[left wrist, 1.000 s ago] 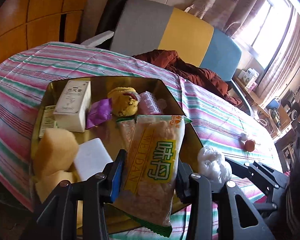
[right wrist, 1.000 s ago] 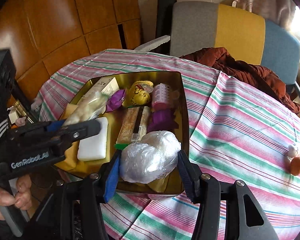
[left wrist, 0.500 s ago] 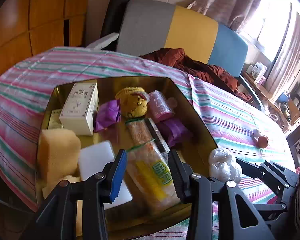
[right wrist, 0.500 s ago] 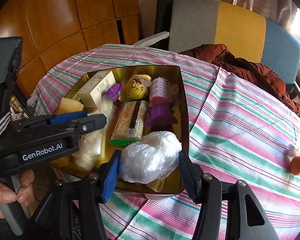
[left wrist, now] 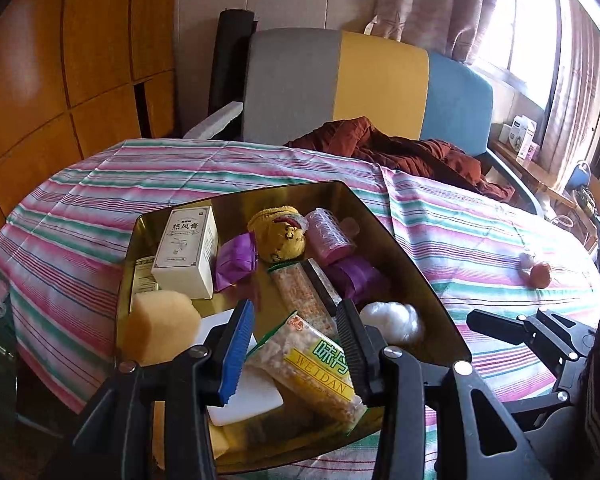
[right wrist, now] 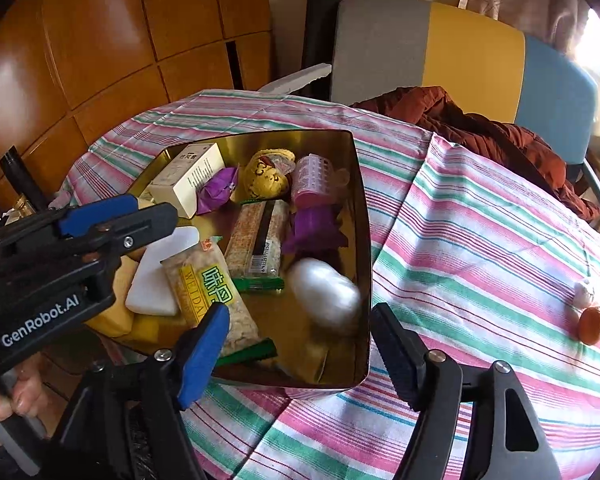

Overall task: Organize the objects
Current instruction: 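Carry the bag and wrapped balls over the gold tray and release them, then withdraw both grippers from the tray toward the orange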

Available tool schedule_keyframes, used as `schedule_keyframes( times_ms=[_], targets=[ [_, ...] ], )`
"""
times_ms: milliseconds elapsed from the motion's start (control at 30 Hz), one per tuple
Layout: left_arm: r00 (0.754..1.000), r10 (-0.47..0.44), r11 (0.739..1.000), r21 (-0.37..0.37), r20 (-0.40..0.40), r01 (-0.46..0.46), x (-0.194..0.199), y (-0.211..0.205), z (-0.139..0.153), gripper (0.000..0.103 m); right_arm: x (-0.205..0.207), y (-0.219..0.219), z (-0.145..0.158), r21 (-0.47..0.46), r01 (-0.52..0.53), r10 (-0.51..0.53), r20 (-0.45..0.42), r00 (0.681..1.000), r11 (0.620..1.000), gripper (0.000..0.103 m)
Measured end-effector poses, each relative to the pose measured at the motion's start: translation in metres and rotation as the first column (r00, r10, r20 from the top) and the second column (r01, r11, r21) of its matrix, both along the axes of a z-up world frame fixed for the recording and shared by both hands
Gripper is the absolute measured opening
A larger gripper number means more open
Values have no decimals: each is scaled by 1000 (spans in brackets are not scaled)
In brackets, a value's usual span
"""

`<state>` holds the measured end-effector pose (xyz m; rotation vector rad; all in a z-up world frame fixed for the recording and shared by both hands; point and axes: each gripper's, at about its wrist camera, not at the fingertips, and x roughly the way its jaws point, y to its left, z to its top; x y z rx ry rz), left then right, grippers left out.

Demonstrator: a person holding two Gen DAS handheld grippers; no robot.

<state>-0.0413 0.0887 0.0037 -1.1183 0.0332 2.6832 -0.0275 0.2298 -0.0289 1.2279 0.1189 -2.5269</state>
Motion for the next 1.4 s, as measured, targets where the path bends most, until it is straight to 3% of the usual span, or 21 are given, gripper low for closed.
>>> schedule_keyframes(
  times_ms=[433, 1033, 1400],
  targets=[
    [1000, -2, 1000, -28, -10, 2, 9, 0, 1, 44, 4, 16, 4, -63, 61, -60, 10, 998, 996, 103],
    [996, -72, 996, -59, -49, 69, 20, 19, 13, 44, 6, 45, 23, 0, 183, -183, -72, 981, 983, 103],
    [982, -184, 979, -94, -51, 179, 27, 59, 16, 44, -5, 125, 31, 34, 386, -383, -67, 921, 922, 103]
  ],
)
